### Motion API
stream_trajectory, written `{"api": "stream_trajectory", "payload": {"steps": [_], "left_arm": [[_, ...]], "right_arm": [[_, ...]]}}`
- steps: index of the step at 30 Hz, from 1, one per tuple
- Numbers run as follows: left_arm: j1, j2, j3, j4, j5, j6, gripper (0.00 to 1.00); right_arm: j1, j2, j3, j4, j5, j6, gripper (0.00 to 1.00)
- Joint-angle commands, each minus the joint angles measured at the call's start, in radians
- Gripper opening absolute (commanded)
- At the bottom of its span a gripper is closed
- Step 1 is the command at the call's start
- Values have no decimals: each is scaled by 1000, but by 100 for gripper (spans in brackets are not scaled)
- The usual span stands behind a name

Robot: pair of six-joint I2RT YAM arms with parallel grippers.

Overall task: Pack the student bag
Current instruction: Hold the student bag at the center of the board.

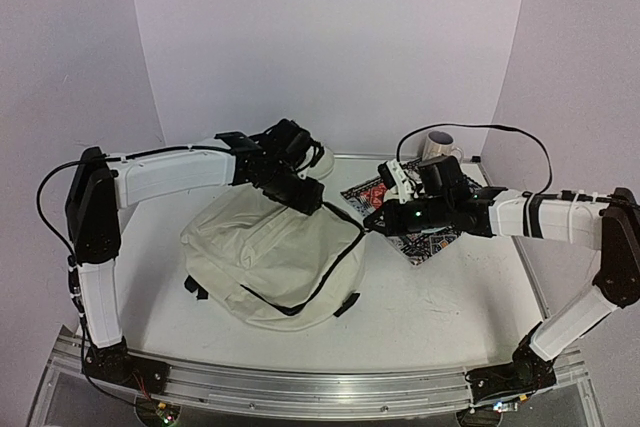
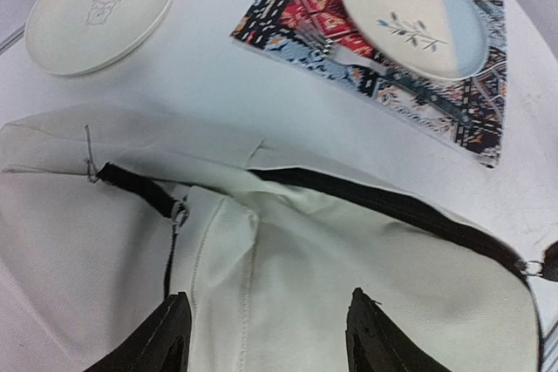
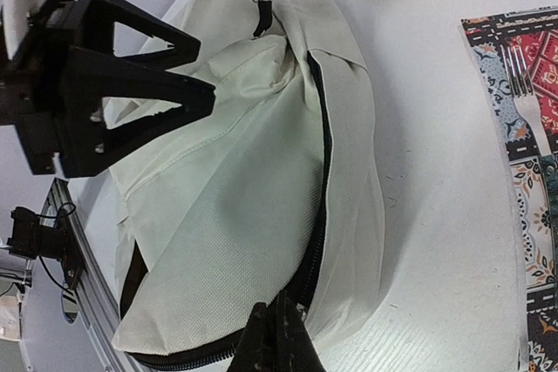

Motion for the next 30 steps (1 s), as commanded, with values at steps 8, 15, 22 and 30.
{"api": "stream_trajectory", "payload": {"steps": [8,15,22,30], "left_arm": [[-12,83,132,86,203,330,65],[28,120,126,87,330,548,69],[33,167,161,86,349,710,70],[50,213,206,87,396,861,70]], "right_arm": [[4,-40,9,-5,-50,-55,0],[4,-36,18,-2,-79,-66,0],[13,-30,23,0,-91,-71,0],[51,-17,42,-2,-103,-89,0]]}}
